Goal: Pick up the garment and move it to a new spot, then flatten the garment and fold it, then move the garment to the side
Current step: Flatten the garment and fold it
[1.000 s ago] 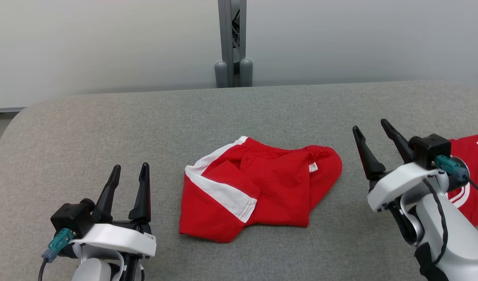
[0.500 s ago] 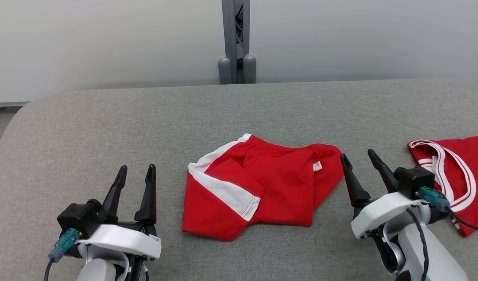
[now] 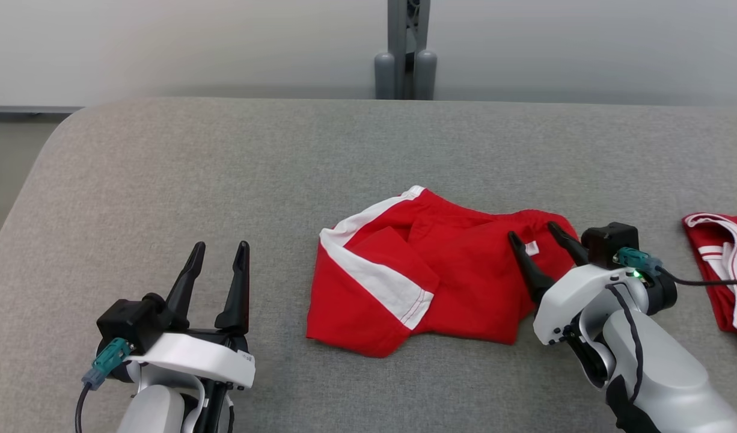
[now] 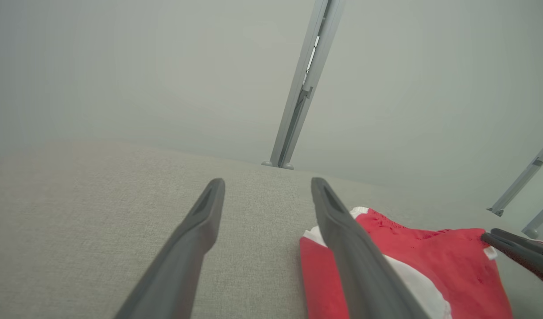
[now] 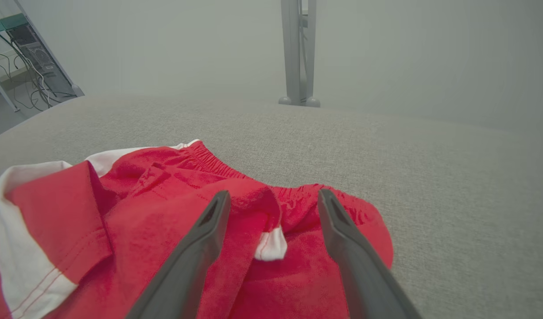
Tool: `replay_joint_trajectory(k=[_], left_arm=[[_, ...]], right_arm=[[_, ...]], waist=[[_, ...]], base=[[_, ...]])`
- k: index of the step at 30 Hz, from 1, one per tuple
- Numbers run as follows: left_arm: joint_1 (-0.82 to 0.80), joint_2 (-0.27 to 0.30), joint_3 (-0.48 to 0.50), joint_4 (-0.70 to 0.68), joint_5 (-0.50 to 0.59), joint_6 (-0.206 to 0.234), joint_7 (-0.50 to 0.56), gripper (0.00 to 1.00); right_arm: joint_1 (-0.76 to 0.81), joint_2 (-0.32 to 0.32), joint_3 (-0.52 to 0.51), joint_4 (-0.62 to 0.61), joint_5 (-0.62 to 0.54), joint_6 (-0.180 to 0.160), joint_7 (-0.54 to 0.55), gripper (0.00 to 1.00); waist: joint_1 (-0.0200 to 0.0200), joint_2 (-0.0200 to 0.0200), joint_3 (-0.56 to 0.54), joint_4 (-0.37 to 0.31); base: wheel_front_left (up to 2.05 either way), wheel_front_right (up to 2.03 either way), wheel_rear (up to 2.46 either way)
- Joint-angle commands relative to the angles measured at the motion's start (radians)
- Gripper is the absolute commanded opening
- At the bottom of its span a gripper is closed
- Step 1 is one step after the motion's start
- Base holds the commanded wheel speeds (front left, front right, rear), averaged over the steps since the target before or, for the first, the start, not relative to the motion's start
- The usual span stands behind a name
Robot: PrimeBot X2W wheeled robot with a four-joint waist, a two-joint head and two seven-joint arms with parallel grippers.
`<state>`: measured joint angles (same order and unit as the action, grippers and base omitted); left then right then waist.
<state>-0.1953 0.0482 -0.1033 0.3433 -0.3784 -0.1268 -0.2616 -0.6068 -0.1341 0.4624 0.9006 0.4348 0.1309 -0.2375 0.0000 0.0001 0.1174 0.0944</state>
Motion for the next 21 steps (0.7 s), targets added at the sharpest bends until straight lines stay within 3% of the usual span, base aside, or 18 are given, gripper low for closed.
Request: replay_joint_trajectory(k=[1,3,4,5,6,15,21], left_arm=[[-0.019,0.005,0.001,0.002,0.003,-0.004,-0.004,1.00],[-0.023,0.005,0.000,0.003,0.002,-0.004,-0.004,1.00],[-0.023,0.005,0.001,0.004,0.001,-0.003,-0.004,1.00],[-0.023,0.005,0.001,0.005,0.000,-0.004,-0.004,1.00],[-0.023,0.005,0.001,0.005,-0.001,-0.004,-0.004,1.00],[-0.004,0.005,0.015,0.011,-0.004,-0.004,-0.004,1.00],[0.009,0.005,0.011,0.011,-0.011,-0.004,-0.004,1.00]], right_arm=[[-0.019,-0.014,0.022,0.014,0.024,0.000,0.004,1.00],[-0.033,-0.023,0.067,0.034,0.056,0.000,0.015,1.00],[-0.038,-0.024,0.089,0.039,0.076,0.000,0.022,0.70],[-0.043,-0.027,0.110,0.039,0.093,0.000,0.024,0.10],[-0.048,-0.031,0.129,0.037,0.111,0.000,0.022,0.00],[-0.079,-0.065,0.256,-0.050,0.273,0.000,-0.008,0.00],[-0.177,-0.124,0.259,-0.097,0.319,0.000,-0.024,0.00]], waist=[[0.0000,-0.0001,0.015,0.016],[0.0000,-0.0001,0.019,0.025],[0.0000,-0.0001,0.020,0.028],[0.0000,-0.0001,0.021,0.030],[0.0000,-0.0001,0.020,0.031],[0.0000,-0.0001,-0.020,0.013],[0.0000,-0.0001,-0.051,0.001]], base=[[0.00,0.00,0.00],[0.00,0.00,0.00],[0.00,0.00,0.00],[0.00,0.00,0.00],[0.00,0.00,0.00],[0.00,0.00,0.00],[0.00,0.00,0.00]])
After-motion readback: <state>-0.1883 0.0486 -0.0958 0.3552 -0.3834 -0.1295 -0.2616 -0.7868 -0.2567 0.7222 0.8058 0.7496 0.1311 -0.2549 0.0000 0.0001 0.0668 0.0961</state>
